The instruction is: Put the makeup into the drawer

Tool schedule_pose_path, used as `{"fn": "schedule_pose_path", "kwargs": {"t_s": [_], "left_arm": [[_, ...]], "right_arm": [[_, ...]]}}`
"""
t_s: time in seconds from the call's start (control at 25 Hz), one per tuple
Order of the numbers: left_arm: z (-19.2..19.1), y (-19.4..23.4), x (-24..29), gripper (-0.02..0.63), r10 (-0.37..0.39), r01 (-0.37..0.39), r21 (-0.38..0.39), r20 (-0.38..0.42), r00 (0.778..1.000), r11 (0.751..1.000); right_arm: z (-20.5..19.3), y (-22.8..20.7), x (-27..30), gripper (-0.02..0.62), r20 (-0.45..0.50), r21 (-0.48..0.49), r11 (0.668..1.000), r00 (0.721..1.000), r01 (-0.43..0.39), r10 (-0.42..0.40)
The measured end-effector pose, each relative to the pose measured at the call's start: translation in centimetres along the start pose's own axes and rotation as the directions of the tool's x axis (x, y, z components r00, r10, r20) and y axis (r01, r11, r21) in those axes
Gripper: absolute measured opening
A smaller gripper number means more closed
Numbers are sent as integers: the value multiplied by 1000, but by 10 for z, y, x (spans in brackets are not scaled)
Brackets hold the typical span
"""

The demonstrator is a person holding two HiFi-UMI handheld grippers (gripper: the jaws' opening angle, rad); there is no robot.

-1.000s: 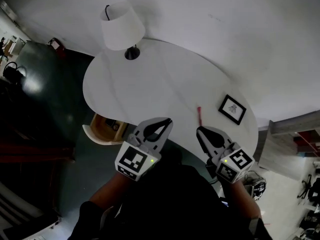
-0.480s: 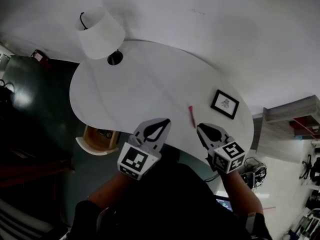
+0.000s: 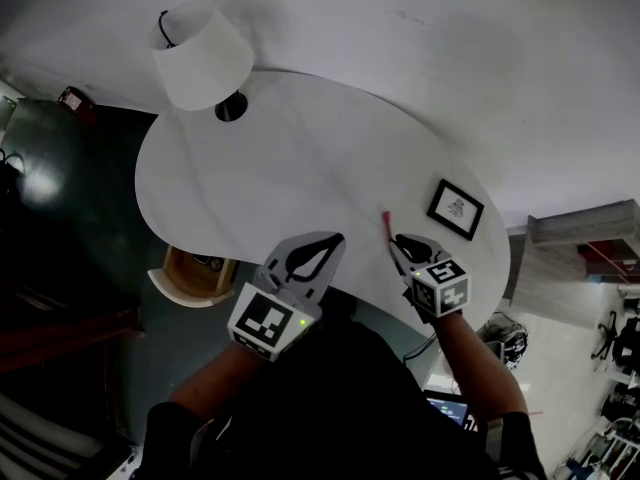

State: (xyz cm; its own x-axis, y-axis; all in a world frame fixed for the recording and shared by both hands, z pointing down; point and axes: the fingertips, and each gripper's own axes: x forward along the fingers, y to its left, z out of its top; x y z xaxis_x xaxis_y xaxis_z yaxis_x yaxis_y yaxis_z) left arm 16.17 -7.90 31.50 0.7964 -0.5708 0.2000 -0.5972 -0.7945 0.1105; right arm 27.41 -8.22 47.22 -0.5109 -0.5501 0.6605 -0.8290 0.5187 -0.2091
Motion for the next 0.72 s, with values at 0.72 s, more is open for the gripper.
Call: {"fn": "schedule_pose_path", "kwargs": {"t_s": [0.72], "left_arm": [[24, -9, -19, 12, -32, 29, 53, 44, 999, 998]], "right_arm": [[-69, -52, 59, 89, -290, -34, 996, 953, 78, -84]]}}
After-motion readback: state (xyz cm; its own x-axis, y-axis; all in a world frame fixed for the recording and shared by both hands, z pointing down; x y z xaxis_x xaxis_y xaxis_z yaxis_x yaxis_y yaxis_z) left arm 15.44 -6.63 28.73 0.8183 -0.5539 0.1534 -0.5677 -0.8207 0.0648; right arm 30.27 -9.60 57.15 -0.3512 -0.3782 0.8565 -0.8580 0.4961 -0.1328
